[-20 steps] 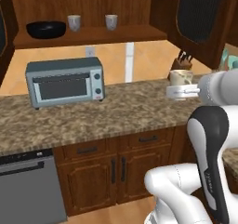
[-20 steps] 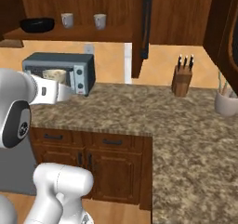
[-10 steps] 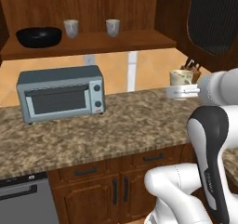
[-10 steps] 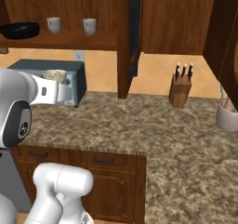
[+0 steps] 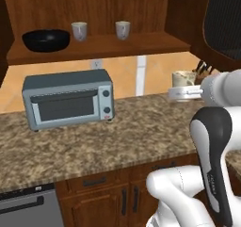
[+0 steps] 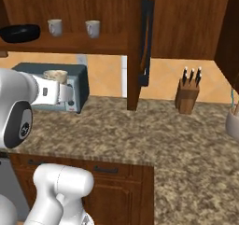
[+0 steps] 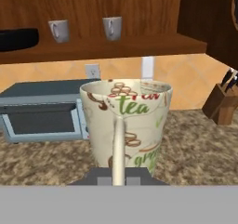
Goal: Gather all objects into one cabinet and sort the glasses and bowls to opposite sides.
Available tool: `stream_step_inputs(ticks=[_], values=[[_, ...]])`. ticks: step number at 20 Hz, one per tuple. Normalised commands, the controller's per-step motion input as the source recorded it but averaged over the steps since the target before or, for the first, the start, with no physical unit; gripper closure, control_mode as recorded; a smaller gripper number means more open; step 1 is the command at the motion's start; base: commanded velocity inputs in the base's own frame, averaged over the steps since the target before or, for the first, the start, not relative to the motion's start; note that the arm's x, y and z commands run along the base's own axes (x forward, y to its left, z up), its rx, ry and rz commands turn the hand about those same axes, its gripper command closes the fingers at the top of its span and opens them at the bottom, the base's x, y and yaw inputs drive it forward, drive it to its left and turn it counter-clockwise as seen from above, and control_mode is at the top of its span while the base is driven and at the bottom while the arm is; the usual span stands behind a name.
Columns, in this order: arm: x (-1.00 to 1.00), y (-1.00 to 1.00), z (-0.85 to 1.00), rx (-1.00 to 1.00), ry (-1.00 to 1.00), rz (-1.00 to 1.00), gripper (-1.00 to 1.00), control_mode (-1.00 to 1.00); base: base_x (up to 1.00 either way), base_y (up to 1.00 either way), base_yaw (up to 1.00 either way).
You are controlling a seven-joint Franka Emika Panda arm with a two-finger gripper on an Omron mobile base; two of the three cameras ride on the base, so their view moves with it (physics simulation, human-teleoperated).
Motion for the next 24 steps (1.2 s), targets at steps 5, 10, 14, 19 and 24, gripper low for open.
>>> stream_step_inputs(ticks=[5, 10, 14, 19, 24], values=[[0.00, 0.00, 0.00, 0.00, 0.00, 0.00, 1.00, 1.00, 0.14, 0.55, 0.01], [0.00, 0.00, 0.00, 0.00, 0.00, 0.00, 1.00, 1.00, 0.54, 0.05, 0.00], [0.00, 0.00, 0.00, 0.00, 0.00, 0.00, 1.00, 1.00, 0.64, 0.00, 0.00], [0.00, 0.00, 0.00, 0.00, 0.00, 0.00, 1.00, 1.00, 0.22, 0.00, 0.00], [-0.03, 0.00, 0.02, 0.00, 0.00, 0.00, 1.00, -1.00, 0.00, 0.00, 0.00]])
